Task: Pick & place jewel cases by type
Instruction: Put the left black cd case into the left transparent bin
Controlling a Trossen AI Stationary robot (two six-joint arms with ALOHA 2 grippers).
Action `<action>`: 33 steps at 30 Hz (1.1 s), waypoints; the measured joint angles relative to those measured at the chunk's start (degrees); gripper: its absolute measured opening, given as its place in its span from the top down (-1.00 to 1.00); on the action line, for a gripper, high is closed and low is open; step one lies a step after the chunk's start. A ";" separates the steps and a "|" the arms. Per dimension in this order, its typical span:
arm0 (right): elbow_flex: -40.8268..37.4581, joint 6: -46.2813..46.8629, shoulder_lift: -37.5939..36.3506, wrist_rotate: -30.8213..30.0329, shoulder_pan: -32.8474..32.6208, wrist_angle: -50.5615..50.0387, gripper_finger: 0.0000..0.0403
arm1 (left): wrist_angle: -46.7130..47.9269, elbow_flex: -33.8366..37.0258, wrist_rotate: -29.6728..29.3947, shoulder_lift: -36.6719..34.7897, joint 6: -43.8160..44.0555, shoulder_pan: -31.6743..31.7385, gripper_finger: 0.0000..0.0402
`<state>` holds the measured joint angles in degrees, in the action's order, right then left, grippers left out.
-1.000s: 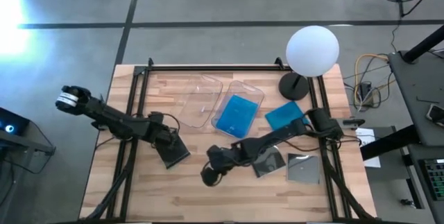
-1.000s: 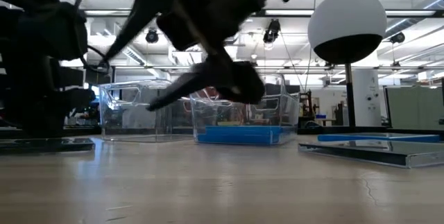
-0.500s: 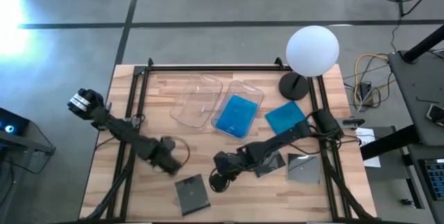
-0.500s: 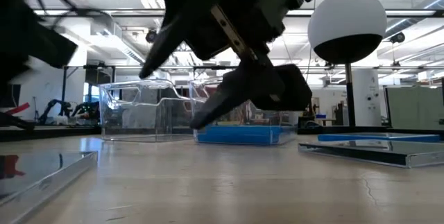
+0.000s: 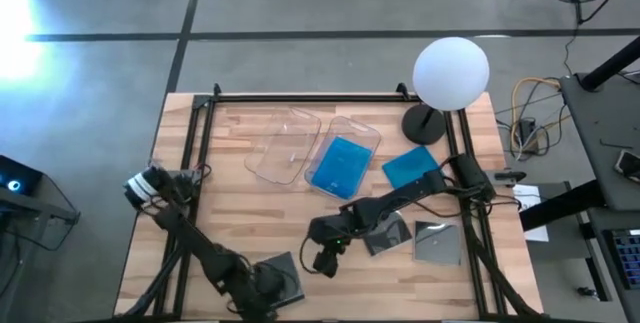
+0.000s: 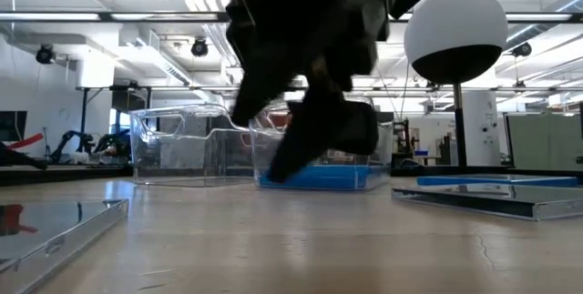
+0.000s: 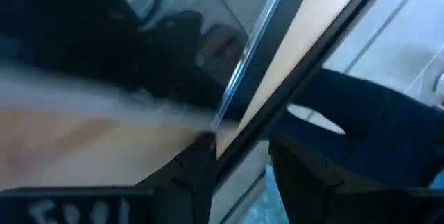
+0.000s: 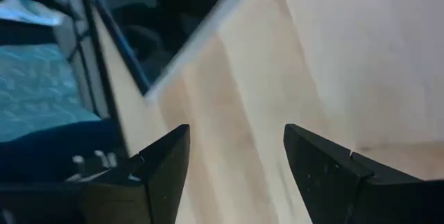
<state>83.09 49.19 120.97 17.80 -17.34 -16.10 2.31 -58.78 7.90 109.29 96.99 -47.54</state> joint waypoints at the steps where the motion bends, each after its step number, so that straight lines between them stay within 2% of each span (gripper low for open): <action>1: -0.02 -0.27 0.00 -0.15 0.05 -1.01 -0.13 | 0.23 -1.81 -0.34 1.61 -1.78 1.03 0.39; 3: -0.05 -0.42 -0.10 -1.13 0.08 -3.11 -0.13 | 1.95 -4.85 -1.45 3.92 -5.37 3.32 0.39; 7: -0.13 -1.21 -2.44 -5.41 -1.47 -10.44 -0.13 | 3.44 -7.91 -9.88 4.97 -15.08 9.41 0.40; 10: -1.30 -1.04 -6.88 -10.03 -3.46 -15.57 -0.13 | 4.11 -8.22 -18.43 2.69 -24.39 12.43 0.39; 14: -8.36 5.88 -12.18 -12.67 -4.46 -15.58 -0.13 | 12.31 -7.83 -20.80 -3.72 -26.60 13.89 0.39; 17: -16.32 13.79 -15.83 -15.90 -4.23 -9.92 -0.13 | 29.05 -7.81 -24.32 -9.61 -19.49 10.86 0.39; 19: -21.73 16.69 -17.21 -16.67 -2.22 0.55 -0.13 | 37.95 -6.37 -27.69 -11.92 -9.97 9.67 0.39; 20: -23.97 17.38 -17.35 -16.57 -0.58 5.77 -0.13 | 39.23 -4.96 -27.99 -12.91 -6.02 9.75 0.39; 24: -28.90 16.15 -16.54 -16.64 6.47 14.99 -0.13 | 30.51 2.56 -28.55 -14.66 5.64 10.22 0.39; 26: -29.06 15.05 -16.55 -16.41 8.37 14.67 -0.13 | 24.03 5.88 -27.96 -14.91 9.38 10.79 0.39; 30: -27.10 14.92 -15.67 -14.00 7.80 14.01 -0.13 | 16.65 10.25 -29.01 -14.10 12.26 12.01 0.39; 33: -25.13 17.03 -15.77 -15.22 6.16 13.47 -0.13 | 14.73 11.12 -29.29 -13.35 12.58 12.46 0.39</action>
<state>57.95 66.23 105.19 2.58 -11.18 -2.63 17.04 -47.66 -21.39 95.94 109.58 -35.08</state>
